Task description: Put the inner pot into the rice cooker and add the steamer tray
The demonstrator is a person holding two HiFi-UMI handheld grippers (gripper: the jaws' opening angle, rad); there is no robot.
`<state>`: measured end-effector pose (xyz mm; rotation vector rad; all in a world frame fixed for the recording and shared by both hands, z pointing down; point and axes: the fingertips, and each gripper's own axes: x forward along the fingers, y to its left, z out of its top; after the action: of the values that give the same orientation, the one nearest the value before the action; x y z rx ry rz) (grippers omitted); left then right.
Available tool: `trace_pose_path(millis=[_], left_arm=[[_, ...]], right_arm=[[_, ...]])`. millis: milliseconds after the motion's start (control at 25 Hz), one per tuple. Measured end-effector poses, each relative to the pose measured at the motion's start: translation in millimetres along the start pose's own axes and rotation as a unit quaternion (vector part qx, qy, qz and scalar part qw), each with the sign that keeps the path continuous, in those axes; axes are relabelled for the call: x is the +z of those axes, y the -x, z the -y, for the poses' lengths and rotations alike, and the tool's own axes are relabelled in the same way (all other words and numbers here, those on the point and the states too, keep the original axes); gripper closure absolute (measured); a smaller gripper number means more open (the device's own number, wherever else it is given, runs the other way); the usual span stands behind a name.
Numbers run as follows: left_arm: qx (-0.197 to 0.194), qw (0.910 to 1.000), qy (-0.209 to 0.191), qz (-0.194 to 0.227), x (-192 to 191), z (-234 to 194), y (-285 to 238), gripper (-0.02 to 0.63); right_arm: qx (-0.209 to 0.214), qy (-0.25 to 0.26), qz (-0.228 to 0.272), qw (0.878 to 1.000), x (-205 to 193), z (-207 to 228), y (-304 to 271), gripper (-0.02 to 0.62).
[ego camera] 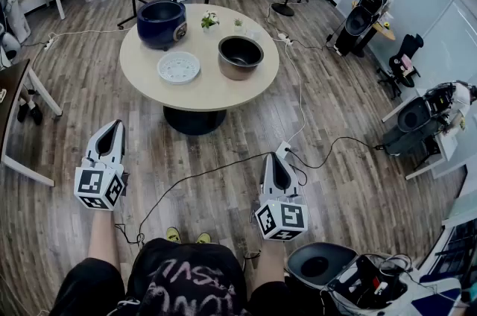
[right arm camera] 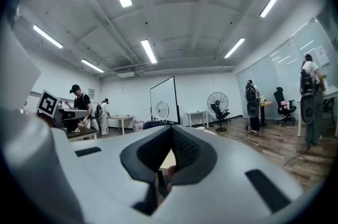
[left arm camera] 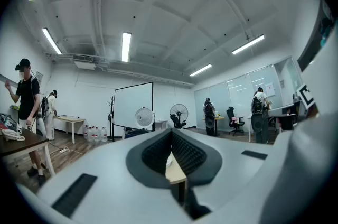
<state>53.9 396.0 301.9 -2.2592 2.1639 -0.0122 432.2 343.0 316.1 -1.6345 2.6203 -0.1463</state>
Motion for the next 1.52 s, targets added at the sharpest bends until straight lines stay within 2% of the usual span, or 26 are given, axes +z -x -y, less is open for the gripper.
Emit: trace_pose_path(millis=[760,1080,1160,1520], left_arm=[[-0.048,0.9984,-0.031,0.001,5,11,0,0.595],[-0.057,0.9978,-0.033,0.003,8,2,3,0.579],[-0.061,0.9977,-0.030,0.002,7,-1,1,0.550],[-0.080,0.9966,-0.021,0.005,3,-1,-11,0.325]], right_arm=[[-0.024,-0.007,0.010,1.000,8,-31,17,0.591],[-0.044,-0.009,0.007,0.999,7,-35,28,0.573],[-0.044,-0.012,0.006,0.999,5,-36,29,0.543],[-0.045,-0.027,0.013,0.999,1,-28,25,0.335]])
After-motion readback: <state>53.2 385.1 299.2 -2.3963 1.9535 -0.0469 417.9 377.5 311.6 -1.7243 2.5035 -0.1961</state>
